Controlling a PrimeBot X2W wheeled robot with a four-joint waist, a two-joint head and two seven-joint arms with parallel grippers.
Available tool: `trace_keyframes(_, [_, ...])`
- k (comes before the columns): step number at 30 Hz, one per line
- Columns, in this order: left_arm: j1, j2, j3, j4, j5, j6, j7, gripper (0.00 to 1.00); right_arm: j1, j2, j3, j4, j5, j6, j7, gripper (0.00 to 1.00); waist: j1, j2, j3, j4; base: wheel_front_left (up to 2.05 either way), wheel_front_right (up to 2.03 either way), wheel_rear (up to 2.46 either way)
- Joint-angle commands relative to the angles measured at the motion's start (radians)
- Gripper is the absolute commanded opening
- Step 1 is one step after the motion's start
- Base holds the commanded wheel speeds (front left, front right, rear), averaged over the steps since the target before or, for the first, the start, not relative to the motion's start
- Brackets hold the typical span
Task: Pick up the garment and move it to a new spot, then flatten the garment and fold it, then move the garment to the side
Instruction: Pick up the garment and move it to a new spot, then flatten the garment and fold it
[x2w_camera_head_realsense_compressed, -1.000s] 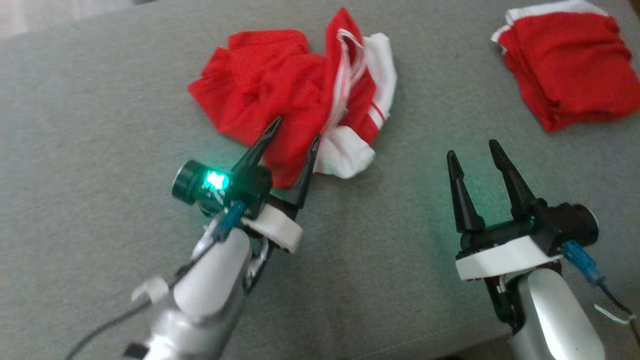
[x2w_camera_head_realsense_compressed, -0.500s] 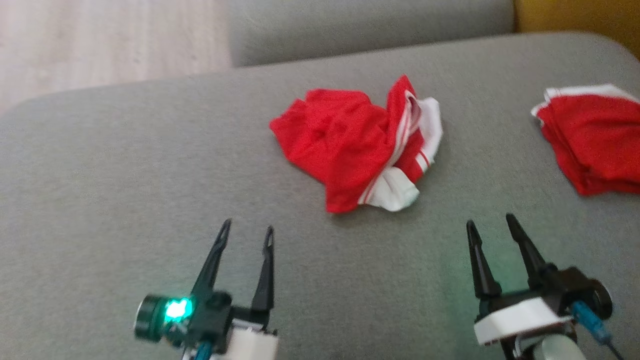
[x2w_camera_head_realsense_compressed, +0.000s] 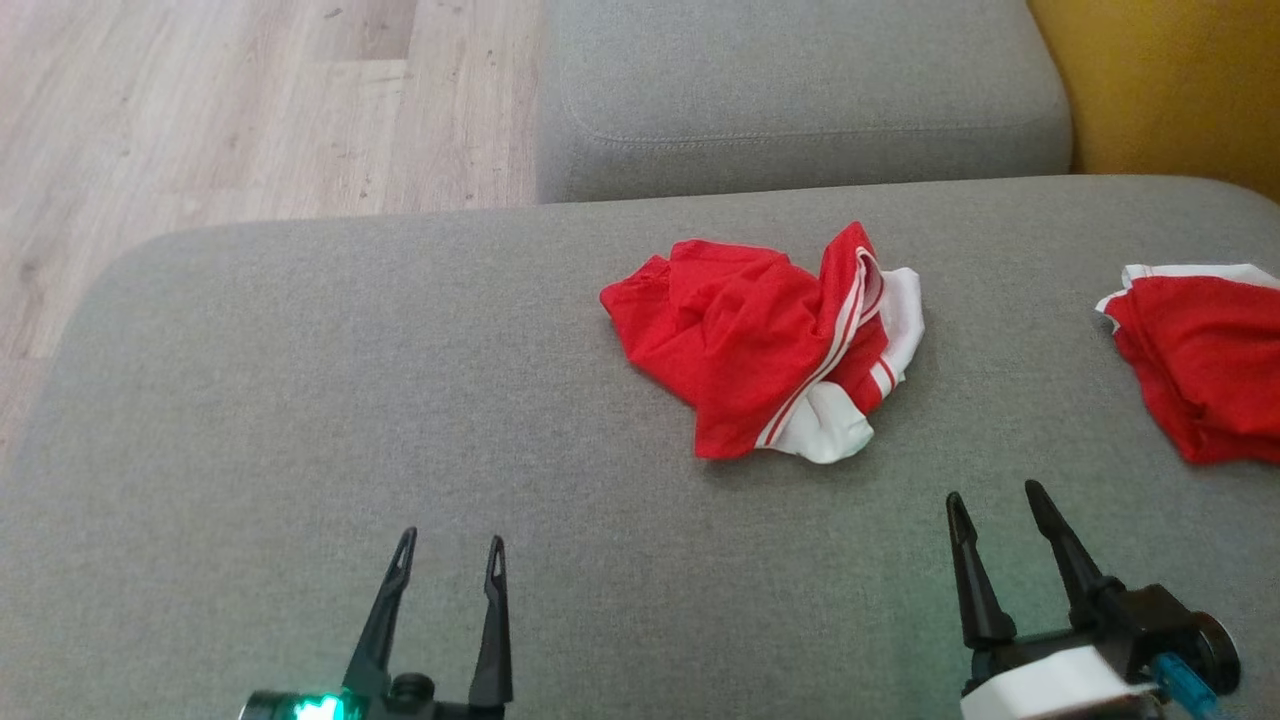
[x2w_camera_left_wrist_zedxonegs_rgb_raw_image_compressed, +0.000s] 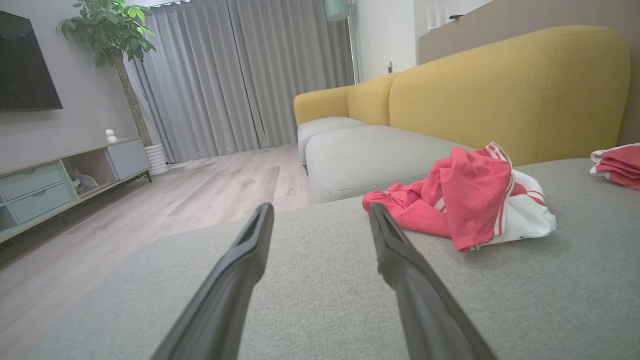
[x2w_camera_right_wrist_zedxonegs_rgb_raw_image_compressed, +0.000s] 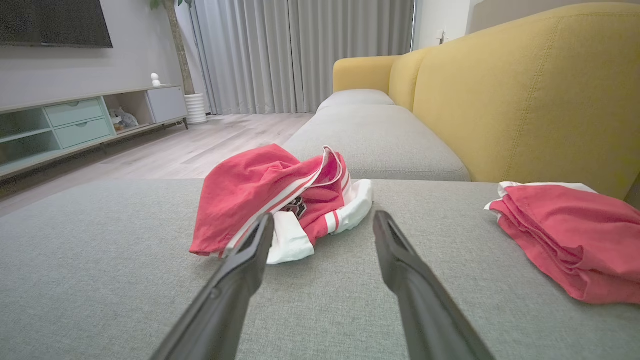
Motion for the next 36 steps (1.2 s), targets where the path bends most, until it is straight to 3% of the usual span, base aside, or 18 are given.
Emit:
trace_keyframes(1, [-0.034, -0.005, 0.04, -0.033, 0.007, 0.009, -0.009, 1.0, -0.026, -0.004, 0.023, -0.037, -0.007, -0.001, -0.003, 1.0, 0.0, -0.0001, -0.001, 0.0, 0.0, 0.0, 0.0])
trace_keyframes(28, [-0.037, -0.025, 0.043, -0.015, 0.011, 0.005, -0.009, 1.0, -0.027, -0.004, 0.045, -0.03, -0.01, -0.001, -0.003, 1.0, 0.0, -0.0001, 0.009, 0.002, 0.0, 0.0, 0.0])
trace_keyframes(36, [-0.076, -0.028, 0.01, 0.064, 0.008, -0.047, -0.009, 1.0, -0.047, -0.007, 0.065, -0.036, -0.017, -0.001, -0.003, 1.0, 0.0, -0.0001, 0.056, -0.042, 0.0, 0.0, 0.0])
